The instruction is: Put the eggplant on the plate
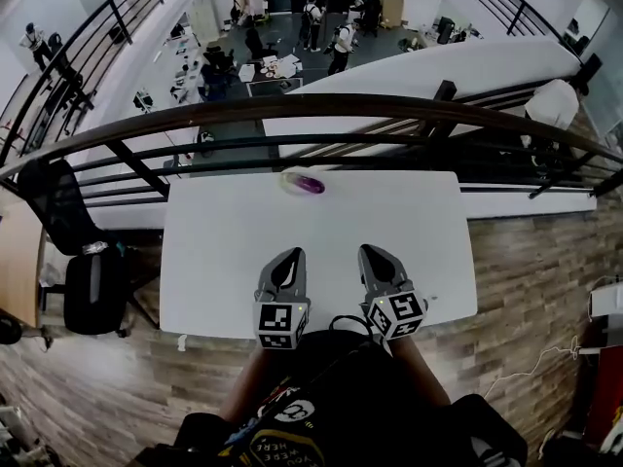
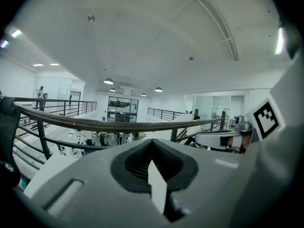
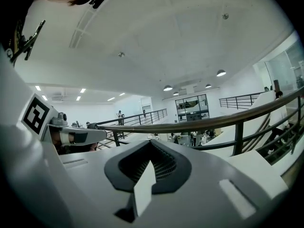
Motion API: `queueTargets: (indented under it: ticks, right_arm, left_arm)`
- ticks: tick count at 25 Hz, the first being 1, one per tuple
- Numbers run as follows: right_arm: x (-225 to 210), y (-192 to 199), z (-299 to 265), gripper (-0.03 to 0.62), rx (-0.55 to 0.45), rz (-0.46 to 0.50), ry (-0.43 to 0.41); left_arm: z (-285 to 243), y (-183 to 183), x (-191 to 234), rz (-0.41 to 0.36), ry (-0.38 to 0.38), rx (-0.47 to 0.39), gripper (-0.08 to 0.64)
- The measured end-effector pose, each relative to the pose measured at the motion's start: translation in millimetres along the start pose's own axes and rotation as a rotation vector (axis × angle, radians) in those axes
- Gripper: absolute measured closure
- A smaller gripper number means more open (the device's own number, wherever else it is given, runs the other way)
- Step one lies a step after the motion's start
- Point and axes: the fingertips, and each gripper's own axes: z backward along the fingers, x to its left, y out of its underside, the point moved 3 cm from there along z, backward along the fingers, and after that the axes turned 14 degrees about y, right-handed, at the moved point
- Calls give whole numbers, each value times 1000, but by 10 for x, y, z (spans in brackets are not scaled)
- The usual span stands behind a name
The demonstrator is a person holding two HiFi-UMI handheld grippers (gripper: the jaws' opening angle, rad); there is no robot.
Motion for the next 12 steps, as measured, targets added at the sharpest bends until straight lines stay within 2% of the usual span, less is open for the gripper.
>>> queueTargets:
  ticks: [6,12]
  right_arm:
    - [187,-105,20,591,-21,27,-84]
    - [234,-48,10,591,5,-10,-161]
  left_arm:
    - [84,-13,15,10,-24,-13,555]
    - [106,0,-13,13,-40,-16,555]
